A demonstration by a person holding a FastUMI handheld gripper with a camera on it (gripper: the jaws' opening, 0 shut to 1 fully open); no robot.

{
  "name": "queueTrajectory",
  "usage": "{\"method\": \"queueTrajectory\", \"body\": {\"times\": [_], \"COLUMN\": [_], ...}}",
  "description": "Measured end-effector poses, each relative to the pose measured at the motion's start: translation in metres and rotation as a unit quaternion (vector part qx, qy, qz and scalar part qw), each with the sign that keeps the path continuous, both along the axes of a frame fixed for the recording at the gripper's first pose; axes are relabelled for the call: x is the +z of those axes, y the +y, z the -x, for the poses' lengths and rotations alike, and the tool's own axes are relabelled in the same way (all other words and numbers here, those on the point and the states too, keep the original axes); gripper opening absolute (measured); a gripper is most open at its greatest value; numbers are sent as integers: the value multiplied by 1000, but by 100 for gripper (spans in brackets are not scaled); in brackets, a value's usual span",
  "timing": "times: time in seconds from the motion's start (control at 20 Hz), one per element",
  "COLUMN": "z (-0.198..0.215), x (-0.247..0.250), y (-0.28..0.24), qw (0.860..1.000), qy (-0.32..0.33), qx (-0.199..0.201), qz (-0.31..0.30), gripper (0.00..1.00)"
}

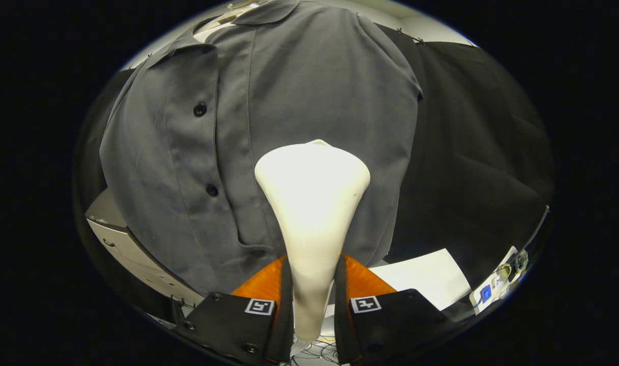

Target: Iron the clothes twice with a garment steamer, once on the left side and once on the right side.

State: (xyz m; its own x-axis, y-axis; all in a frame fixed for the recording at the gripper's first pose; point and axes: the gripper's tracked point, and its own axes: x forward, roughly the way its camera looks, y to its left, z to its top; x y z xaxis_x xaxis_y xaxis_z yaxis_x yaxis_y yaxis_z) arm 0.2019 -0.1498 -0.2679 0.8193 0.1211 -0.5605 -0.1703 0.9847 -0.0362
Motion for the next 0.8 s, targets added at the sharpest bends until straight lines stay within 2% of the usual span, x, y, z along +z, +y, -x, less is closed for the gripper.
{"method": "queueTrajectory", "body": {"times": [0.8], "z": [37], "x": [-110], "y": [-23], "qw": [997], "qy": [75], "qx": [-24], "qz": [14], "gripper": [41]}}
